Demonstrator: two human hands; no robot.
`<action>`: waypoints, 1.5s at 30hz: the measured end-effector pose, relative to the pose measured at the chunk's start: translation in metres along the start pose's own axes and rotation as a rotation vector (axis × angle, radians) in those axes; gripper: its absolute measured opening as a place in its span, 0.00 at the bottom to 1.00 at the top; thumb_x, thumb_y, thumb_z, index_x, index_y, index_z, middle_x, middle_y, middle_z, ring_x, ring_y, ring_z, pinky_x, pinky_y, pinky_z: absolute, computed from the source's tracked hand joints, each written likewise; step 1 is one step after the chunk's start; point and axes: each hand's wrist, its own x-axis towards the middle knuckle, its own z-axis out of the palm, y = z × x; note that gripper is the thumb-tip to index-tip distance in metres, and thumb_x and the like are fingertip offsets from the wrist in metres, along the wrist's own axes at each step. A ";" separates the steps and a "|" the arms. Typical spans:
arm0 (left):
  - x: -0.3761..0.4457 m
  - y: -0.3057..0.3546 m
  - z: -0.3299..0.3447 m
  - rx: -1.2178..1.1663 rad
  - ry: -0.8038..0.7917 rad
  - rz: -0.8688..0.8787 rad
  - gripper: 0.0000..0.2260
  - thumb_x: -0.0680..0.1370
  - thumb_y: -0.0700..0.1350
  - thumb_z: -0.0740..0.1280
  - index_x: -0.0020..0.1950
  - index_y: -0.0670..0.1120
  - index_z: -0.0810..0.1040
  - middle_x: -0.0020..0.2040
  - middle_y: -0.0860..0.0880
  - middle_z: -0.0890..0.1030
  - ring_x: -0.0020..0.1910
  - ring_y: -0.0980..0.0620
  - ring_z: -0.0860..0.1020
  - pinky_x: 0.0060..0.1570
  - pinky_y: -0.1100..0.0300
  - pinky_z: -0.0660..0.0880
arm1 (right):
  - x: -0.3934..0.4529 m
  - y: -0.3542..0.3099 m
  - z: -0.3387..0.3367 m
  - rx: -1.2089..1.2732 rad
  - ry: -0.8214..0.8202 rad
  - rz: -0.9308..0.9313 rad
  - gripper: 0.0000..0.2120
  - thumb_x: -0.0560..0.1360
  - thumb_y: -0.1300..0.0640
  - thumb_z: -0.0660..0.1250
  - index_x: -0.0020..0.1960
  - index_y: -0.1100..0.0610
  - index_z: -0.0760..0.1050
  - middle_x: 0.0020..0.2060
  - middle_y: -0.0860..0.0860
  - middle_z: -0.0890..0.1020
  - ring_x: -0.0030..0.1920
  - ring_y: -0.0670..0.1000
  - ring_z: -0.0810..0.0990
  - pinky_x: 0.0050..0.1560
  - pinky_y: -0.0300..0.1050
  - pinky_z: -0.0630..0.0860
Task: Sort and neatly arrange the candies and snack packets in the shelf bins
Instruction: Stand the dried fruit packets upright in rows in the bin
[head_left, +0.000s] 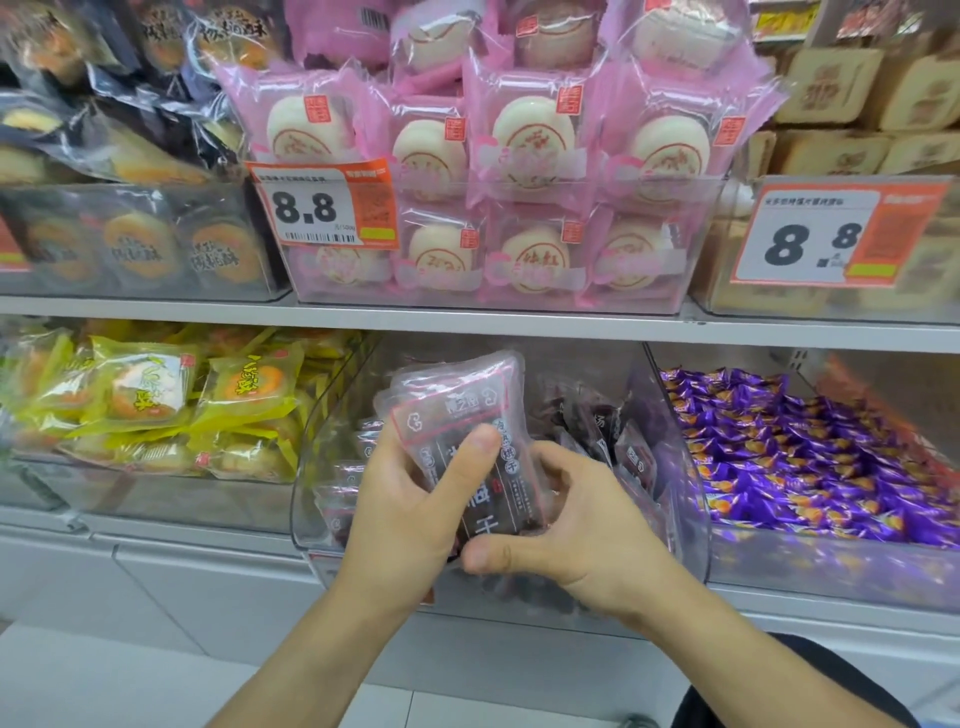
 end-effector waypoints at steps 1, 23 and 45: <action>0.000 0.000 0.000 -0.022 -0.018 -0.026 0.25 0.67 0.58 0.72 0.60 0.48 0.78 0.52 0.49 0.85 0.54 0.49 0.83 0.55 0.48 0.79 | 0.001 0.002 0.002 0.016 0.013 -0.008 0.33 0.56 0.61 0.85 0.58 0.55 0.77 0.48 0.48 0.86 0.50 0.44 0.85 0.51 0.36 0.77; 0.003 0.003 -0.035 0.496 -0.189 0.148 0.36 0.60 0.82 0.59 0.62 0.65 0.73 0.55 0.58 0.74 0.55 0.64 0.75 0.52 0.72 0.70 | 0.028 -0.013 -0.021 -0.105 -0.133 -0.172 0.33 0.64 0.63 0.82 0.66 0.56 0.73 0.59 0.50 0.83 0.61 0.51 0.81 0.65 0.52 0.75; 0.036 -0.048 -0.083 1.206 -0.386 0.074 0.27 0.73 0.66 0.66 0.64 0.49 0.75 0.60 0.50 0.73 0.62 0.49 0.71 0.61 0.51 0.70 | 0.209 0.078 -0.007 -0.215 0.349 0.187 0.35 0.57 0.64 0.84 0.62 0.61 0.76 0.47 0.48 0.85 0.44 0.43 0.83 0.37 0.31 0.78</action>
